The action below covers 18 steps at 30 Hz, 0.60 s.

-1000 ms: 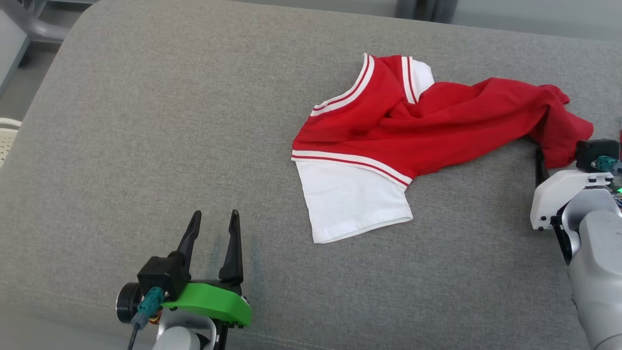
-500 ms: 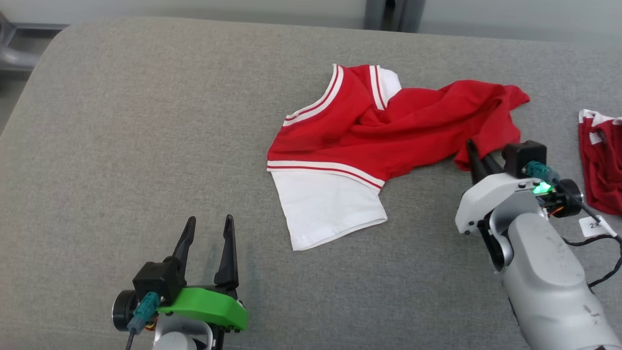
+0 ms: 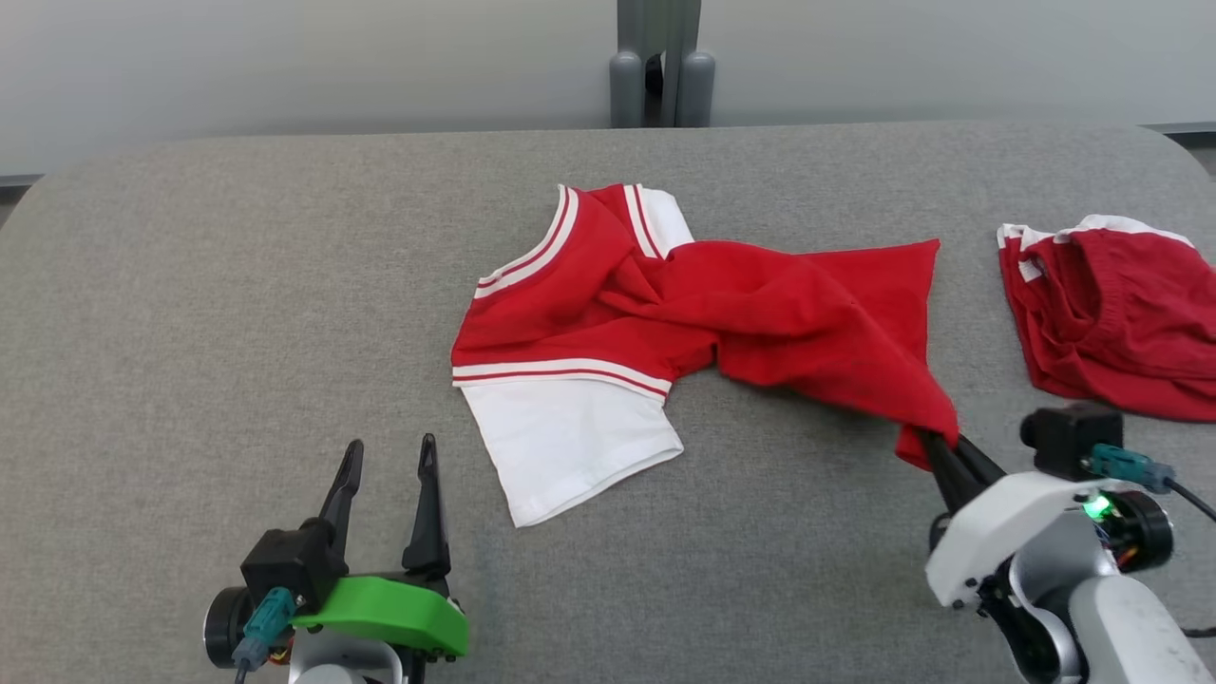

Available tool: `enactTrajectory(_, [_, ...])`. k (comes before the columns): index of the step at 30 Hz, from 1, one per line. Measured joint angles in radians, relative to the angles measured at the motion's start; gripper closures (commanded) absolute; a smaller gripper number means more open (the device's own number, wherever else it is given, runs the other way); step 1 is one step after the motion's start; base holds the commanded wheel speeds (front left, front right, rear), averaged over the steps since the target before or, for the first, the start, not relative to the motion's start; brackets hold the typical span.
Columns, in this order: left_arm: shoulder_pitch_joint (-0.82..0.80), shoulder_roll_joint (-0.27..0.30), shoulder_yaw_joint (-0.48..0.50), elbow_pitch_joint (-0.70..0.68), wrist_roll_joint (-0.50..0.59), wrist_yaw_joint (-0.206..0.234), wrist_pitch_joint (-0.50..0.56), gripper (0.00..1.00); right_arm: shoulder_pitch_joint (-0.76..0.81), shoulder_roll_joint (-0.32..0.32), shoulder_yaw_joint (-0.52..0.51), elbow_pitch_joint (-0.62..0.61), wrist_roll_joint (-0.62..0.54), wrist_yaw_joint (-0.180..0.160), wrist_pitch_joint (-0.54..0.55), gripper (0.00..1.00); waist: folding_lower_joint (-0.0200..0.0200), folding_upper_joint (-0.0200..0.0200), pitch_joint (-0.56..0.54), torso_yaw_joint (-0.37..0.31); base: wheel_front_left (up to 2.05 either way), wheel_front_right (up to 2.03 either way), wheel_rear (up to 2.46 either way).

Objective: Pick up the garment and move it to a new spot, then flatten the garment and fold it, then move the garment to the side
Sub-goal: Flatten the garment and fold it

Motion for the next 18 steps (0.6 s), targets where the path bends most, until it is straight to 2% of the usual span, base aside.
enactTrajectory(4, [-0.001, 0.002, -0.001, -0.004, 0.000, 0.000, 0.000, 0.00, 0.036, -0.004, -0.087, 0.003, -0.015, 0.000, 0.054, 1.00, 0.0000, 0.0000, 0.003, -0.009, 0.00, 0.00, 0.00])
enactTrajectory(8, [-0.004, 0.004, -0.001, -0.003, 0.000, -0.001, 0.000, 0.00, 0.014, 0.005, -0.141, 0.090, -0.015, 0.000, 0.055, 1.00, 0.0000, 0.0000, 0.022, -0.001, 0.00, 0.00, 0.00])
enactTrajectory(9, [-0.005, 0.005, 0.000, -0.003, 0.000, -0.001, 0.000, 0.00, -0.003, 0.005, -0.151, 0.122, -0.014, 0.000, 0.050, 0.87, 0.0000, 0.0000, 0.027, 0.002, 0.00, 0.00, 0.00])
enactTrajectory(11, [-0.006, 0.006, -0.001, 0.001, 0.000, -0.003, 0.000, 0.00, -0.027, 0.003, -0.160, 0.172, -0.018, 0.000, 0.034, 0.27, 0.0000, 0.0000, 0.035, 0.006, 0.00, 0.00, 0.00])
enactTrajectory(12, [-0.006, 0.006, -0.003, 0.002, 0.001, -0.004, 0.000, 0.00, -0.036, 0.000, -0.161, 0.195, -0.032, 0.000, 0.017, 0.00, 0.0000, 0.0000, 0.038, 0.010, 0.00, 0.00, 0.00])
enactTrajectory(18, [-0.008, 0.006, -0.004, 0.014, 0.001, -0.004, 0.000, 0.00, -0.054, 0.011, -0.162, 0.229, -0.051, 0.000, -0.067, 0.00, 0.0000, -0.0001, 0.027, 0.020, 0.00, 0.00, 0.00])
